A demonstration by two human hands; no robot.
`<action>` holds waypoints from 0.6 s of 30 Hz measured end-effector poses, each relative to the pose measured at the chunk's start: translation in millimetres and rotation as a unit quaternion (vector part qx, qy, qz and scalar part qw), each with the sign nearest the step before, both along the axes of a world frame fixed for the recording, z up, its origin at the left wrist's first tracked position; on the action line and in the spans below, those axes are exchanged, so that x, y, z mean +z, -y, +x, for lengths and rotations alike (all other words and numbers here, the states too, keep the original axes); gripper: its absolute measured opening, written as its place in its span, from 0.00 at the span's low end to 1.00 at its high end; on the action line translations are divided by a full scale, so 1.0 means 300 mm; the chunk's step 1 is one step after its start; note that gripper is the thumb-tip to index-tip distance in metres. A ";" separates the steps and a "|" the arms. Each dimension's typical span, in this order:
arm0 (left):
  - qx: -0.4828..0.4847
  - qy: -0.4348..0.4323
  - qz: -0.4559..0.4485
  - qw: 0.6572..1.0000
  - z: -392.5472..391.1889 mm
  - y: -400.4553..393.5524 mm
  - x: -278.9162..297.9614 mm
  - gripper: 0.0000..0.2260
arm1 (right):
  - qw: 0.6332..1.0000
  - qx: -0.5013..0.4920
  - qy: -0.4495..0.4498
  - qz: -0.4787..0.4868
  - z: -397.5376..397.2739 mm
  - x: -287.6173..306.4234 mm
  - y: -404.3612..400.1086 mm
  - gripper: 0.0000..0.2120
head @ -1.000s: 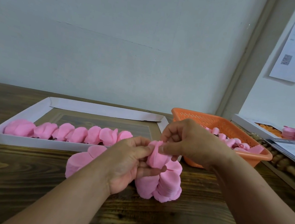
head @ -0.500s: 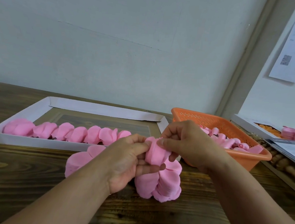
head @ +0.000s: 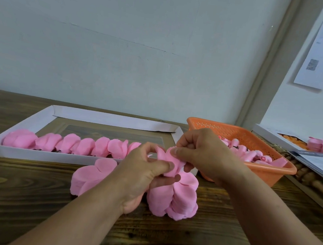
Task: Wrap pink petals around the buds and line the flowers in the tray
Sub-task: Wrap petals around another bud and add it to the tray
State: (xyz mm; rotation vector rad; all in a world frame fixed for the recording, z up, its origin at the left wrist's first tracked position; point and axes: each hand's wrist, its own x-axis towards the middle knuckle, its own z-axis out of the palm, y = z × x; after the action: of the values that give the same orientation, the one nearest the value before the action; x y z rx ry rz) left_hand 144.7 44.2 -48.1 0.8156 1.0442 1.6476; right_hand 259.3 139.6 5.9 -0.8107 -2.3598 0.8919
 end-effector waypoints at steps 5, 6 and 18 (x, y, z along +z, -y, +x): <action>-0.001 -0.001 -0.007 1.000 -0.009 -0.002 -0.001 0.12 | 1.000 0.019 0.012 -0.011 0.003 0.019 0.017 0.07; -0.001 -0.005 -0.006 1.000 -0.009 -0.002 0.001 0.12 | 1.000 0.020 0.014 -0.011 0.002 0.021 0.020 0.08; -0.078 0.006 0.007 0.997 -0.028 0.013 0.018 0.08 | 1.000 -0.005 -0.010 -0.005 0.023 0.002 0.006 0.07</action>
State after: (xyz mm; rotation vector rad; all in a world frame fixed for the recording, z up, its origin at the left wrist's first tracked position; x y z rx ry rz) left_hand 136.3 40.5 -42.8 0.8736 0.9382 1.5269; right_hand 266.2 137.8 6.6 -0.8125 -2.3353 0.9044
